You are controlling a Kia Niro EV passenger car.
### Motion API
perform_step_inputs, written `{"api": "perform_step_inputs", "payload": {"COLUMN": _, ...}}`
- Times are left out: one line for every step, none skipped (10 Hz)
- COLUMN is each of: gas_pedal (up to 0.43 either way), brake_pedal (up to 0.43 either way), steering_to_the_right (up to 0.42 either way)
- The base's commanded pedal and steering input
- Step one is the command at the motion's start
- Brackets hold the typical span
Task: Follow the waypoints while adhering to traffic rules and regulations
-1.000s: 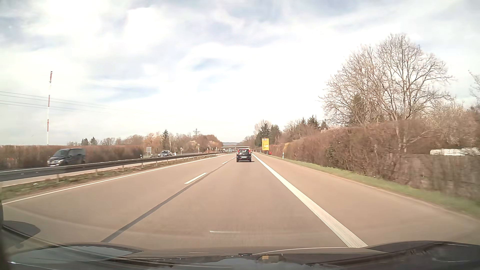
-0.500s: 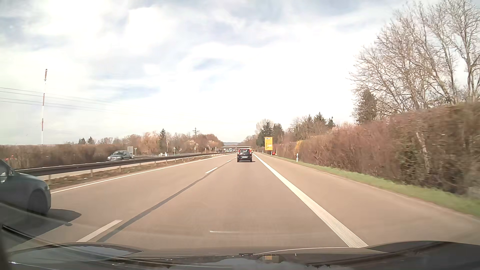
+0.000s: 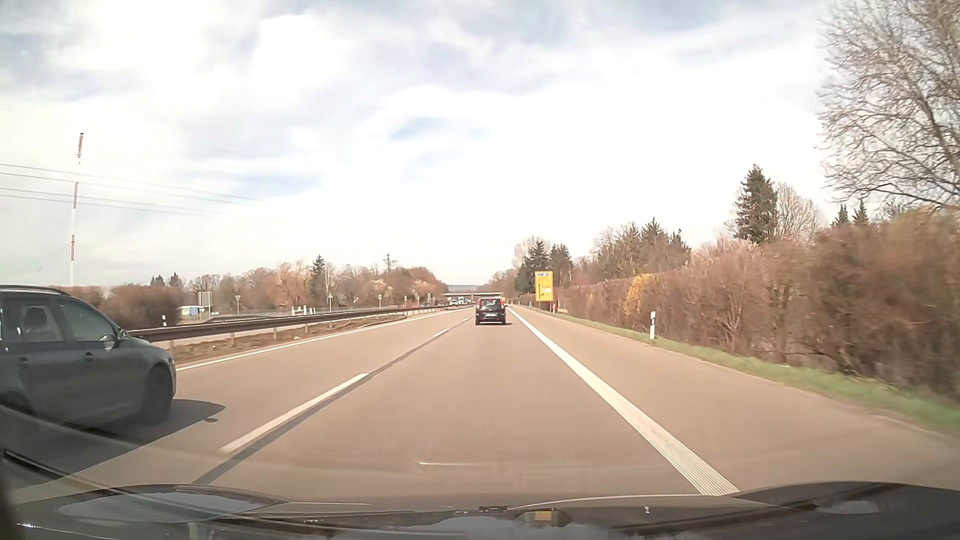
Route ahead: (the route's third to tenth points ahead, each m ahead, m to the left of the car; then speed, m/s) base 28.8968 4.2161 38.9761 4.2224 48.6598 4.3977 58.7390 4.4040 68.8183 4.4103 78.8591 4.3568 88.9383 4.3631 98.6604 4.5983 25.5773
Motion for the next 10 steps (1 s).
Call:
{"api": "perform_step_inputs", "payload": {"gas_pedal": 0.189, "brake_pedal": 0.0, "steering_to_the_right": 0.0}}
{"api": "perform_step_inputs", "payload": {"gas_pedal": 0.189, "brake_pedal": 0.0, "steering_to_the_right": 0.0}}
{"api": "perform_step_inputs", "payload": {"gas_pedal": 0.189, "brake_pedal": 0.0, "steering_to_the_right": 0.0}}
{"api": "perform_step_inputs", "payload": {"gas_pedal": 0.189, "brake_pedal": 0.0, "steering_to_the_right": 0.0}}
{"api": "perform_step_inputs", "payload": {"gas_pedal": 0.189, "brake_pedal": 0.0, "steering_to_the_right": 0.0}}
{"api": "perform_step_inputs", "payload": {"gas_pedal": 0.189, "brake_pedal": 0.0, "steering_to_the_right": 0.0}}
{"api": "perform_step_inputs", "payload": {"gas_pedal": 0.189, "brake_pedal": 0.0, "steering_to_the_right": 0.0}}
{"api": "perform_step_inputs", "payload": {"gas_pedal": 0.197, "brake_pedal": 0.0, "steering_to_the_right": 0.0}}
{"api": "perform_step_inputs", "payload": {"gas_pedal": 0.197, "brake_pedal": 0.0, "steering_to_the_right": 0.0}}
{"api": "perform_step_inputs", "payload": {"gas_pedal": 0.197, "brake_pedal": 0.0, "steering_to_the_right": 0.0}}
